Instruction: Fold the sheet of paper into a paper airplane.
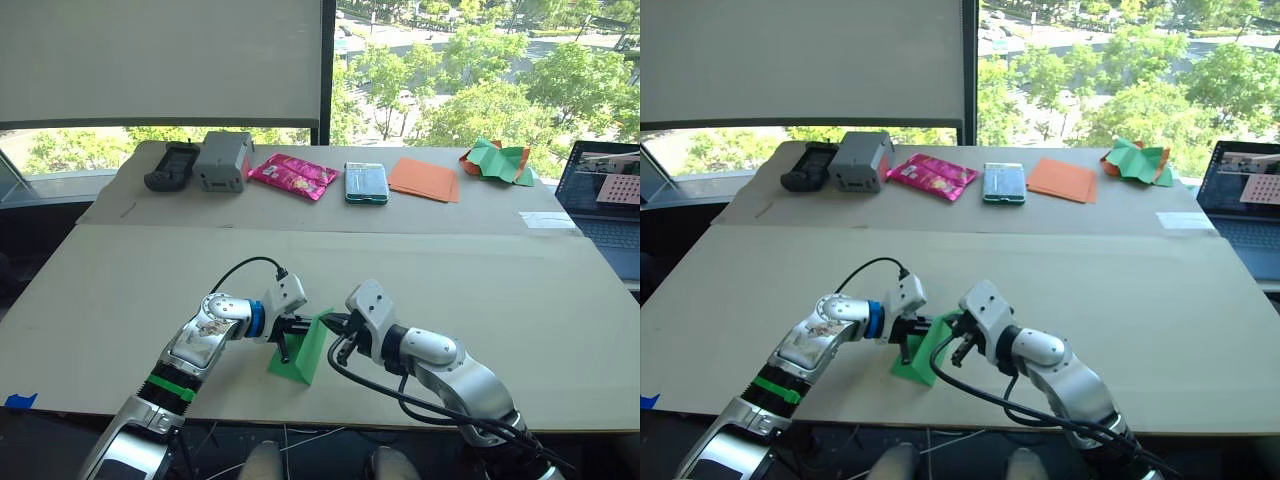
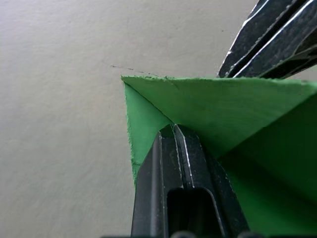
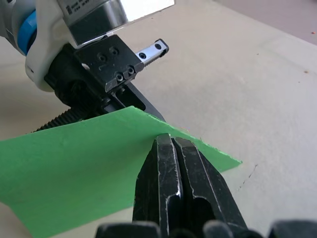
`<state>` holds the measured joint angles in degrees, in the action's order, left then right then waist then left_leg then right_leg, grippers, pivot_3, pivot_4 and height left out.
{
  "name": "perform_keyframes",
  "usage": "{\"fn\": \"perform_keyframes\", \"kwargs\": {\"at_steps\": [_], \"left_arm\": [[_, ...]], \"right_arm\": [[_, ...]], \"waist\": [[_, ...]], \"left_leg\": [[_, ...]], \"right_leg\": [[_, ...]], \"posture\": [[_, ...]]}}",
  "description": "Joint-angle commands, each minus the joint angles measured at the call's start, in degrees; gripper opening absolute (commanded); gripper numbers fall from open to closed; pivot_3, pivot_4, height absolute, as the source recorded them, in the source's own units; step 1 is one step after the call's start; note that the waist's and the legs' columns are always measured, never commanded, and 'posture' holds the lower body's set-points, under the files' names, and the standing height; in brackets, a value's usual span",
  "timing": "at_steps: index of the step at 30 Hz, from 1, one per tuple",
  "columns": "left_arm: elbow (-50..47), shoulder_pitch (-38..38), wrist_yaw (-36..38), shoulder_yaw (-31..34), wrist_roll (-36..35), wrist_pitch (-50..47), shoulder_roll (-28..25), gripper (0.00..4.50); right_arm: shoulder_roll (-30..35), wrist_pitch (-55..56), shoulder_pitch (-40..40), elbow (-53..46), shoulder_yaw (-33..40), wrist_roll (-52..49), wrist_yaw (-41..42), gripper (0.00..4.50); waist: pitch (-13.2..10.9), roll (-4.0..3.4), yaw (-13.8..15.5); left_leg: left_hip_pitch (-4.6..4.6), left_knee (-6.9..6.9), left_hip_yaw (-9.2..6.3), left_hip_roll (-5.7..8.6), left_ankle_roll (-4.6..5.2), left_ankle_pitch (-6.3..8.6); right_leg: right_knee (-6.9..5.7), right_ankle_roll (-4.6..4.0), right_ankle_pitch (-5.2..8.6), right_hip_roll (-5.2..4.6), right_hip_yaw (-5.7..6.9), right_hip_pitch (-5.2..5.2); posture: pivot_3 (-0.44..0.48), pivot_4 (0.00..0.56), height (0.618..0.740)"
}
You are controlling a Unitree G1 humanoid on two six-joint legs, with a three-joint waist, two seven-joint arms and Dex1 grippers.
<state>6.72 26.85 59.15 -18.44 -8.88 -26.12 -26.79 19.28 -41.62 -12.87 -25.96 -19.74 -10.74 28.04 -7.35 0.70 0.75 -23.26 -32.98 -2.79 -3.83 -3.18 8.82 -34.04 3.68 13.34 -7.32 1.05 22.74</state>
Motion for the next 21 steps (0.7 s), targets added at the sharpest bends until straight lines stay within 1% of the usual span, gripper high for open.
{"fn": "perform_keyframes", "kwargs": {"at_steps": [1, 4, 12, 17, 21], "left_arm": [[-0.4, 0.1, 0.0, -0.1, 0.4, 0.5, 0.1, 0.01], [-0.4, -0.1, -0.3, 0.4, 0.2, 0.0, -0.2, 0.01], [-1.5, -1.6, -1.0, 3.1, -0.4, -1.1, -2.9, 0.01], [-2.5, -2.4, -2.2, 6.7, -1.0, -1.7, -5.6, 0.01], [-4.9, -1.9, -2.5, 9.1, -2.6, -3.0, -6.0, 0.01]], "right_arm": [[-0.8, 0.9, -1.5, 1.2, -1.6, 1.2, -0.2, 0.0], [-1.4, 1.6, -2.3, 3.5, -2.6, 2.2, -0.2, 0.0], [-3.0, 3.3, -5.0, 9.1, -3.7, 4.1, 0.3, 0.0], [-3.3, 4.1, -5.3, 11.1, -4.6, 4.8, 1.2, 0.0], [-3.2, 4.4, -5.2, 12.0, -5.1, 5.7, 1.8, 0.0]], "waist": [[0.0, 0.0, -0.1], [0.0, -0.01, -0.1], [0.0, -0.01, -0.4], [0.0, -0.01, -0.5], [0.0, -0.01, -0.4]], "left_leg": [[0.01, 0.0, 0.0, 0.0, 0.0, 0.0], [0.03, 0.0, 0.0, -0.01, 0.27, -0.16], [0.05, 0.01, -0.03, -0.02, 0.18, -0.11], [0.05, 0.01, -0.03, -0.02, 0.24, -0.15], [0.04, 0.02, -0.04, -0.02, 0.24, -0.15]], "right_leg": [[0.0, 0.0, 0.0, 0.0, 0.0, -0.02], [-0.01, 0.0, 0.0, 0.01, 0.0, -0.03], [-0.02, 0.0, 0.0, 0.02, -0.01, 0.02], [-0.06, -0.01, -0.01, 0.03, -0.01, 0.01], [-0.07, -0.01, -0.01, 0.04, -0.01, 0.02]], "posture": [[0.0, 0.15, 0.706], [0.0, 0.15, 0.706], [0.0, 0.15, 0.706], [0.0, 0.15, 0.706], [0.0, 0.15, 0.706]]}}
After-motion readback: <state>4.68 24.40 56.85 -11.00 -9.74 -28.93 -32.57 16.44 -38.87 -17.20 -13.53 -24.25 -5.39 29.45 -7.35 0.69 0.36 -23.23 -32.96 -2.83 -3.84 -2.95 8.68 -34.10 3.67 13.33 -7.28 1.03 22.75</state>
